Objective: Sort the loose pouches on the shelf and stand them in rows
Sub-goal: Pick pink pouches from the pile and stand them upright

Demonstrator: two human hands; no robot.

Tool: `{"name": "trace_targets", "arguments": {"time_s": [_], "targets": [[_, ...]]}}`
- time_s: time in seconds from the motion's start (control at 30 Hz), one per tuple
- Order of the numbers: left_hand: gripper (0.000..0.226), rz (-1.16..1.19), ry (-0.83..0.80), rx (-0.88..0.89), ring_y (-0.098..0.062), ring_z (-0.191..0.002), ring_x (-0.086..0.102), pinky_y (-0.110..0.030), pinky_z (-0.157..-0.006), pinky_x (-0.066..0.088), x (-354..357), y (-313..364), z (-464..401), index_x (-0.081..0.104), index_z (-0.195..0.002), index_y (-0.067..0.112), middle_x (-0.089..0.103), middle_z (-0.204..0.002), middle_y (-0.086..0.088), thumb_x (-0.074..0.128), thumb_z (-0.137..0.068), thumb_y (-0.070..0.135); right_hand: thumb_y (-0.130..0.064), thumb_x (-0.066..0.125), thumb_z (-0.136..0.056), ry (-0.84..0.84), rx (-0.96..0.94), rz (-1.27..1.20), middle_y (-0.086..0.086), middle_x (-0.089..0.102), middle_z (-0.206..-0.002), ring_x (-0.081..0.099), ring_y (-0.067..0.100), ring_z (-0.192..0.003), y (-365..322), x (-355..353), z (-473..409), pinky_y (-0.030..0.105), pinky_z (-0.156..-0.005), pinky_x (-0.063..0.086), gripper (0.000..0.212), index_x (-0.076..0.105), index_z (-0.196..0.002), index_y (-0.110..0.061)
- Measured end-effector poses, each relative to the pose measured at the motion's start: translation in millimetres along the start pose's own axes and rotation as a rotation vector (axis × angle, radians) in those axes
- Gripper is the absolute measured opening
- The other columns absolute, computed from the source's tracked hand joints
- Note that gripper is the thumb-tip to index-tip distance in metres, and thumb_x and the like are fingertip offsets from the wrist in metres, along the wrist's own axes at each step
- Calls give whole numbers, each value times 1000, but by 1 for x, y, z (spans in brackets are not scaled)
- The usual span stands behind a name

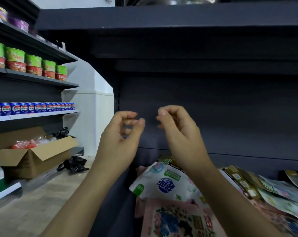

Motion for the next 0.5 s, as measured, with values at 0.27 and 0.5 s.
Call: {"name": "trace_targets", "arguments": {"time_s": [0.27, 0.5], "targets": [[15, -144, -100, -74, -3, -69, 53, -7, -59, 42, 18, -67, -31, 50, -99, 24, 57, -80, 12, 59, -89, 18, -31, 48, -94, -14, 51, 86, 2, 65, -88, 61, 11, -79, 46, 25, -29, 14, -66, 47, 22, 60, -97, -13], [40, -651, -441, -352, -11, -48, 29, -21, -45, 26, 52, -169, -35, 30, -52, 15, 35, -52, -1, 47, -88, 17, -27, 44, -97, -109, 232, 203, -7, 55, -68, 54, 11, -69, 104, 45, -31, 23, -70, 48, 14, 52, -96, -17]]}}
Point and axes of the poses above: each hand's wrist, its own z-axis away from the middle knuckle, its own x-axis out of the palm, y = z × x, the point moved 4 cm from there along -z, towards the middle knuckle
